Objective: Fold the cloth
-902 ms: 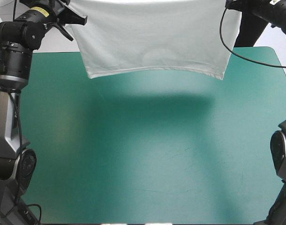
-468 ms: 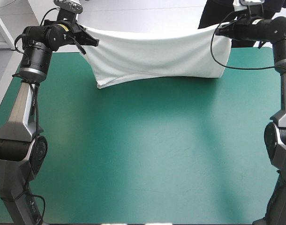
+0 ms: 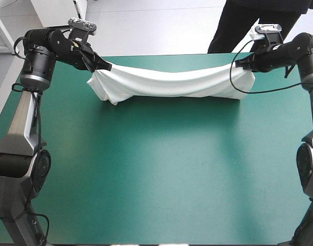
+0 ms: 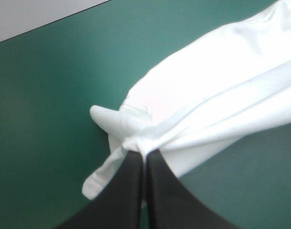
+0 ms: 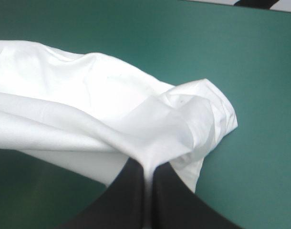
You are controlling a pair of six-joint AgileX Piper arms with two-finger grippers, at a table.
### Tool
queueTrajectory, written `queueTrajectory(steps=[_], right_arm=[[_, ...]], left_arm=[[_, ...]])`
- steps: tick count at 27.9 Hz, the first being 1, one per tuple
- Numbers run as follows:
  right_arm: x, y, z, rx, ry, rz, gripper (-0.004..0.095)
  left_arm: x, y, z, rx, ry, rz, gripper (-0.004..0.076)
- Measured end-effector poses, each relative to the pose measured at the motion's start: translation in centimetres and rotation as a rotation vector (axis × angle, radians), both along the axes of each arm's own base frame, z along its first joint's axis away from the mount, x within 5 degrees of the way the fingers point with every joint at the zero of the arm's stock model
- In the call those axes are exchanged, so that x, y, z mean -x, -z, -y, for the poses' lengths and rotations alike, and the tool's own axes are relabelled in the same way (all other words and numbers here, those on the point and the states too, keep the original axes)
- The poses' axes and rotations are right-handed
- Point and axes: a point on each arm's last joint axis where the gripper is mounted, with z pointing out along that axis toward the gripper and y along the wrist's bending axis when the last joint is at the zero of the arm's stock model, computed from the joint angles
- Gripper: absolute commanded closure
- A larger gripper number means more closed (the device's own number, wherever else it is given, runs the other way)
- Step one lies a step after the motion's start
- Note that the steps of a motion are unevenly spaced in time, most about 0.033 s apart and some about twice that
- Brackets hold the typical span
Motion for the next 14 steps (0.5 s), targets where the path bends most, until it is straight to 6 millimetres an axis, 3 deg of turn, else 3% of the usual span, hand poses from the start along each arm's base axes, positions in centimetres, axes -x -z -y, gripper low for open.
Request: queueTrajectory(steps=[6,14], right_arm=[[3.5,0.8,-0.2,0.001,0.004,-0.073,0.0921],[7.8,4.8,-0.6,-0.009,0.01,-0.231,0.0921]], left_arm=[[2.1,0.6,-0.1,0.008,0.007,-0.066,0.0746],[7.1,4.5,-0.8,-0.008,0.008,-0.259,0.0746]])
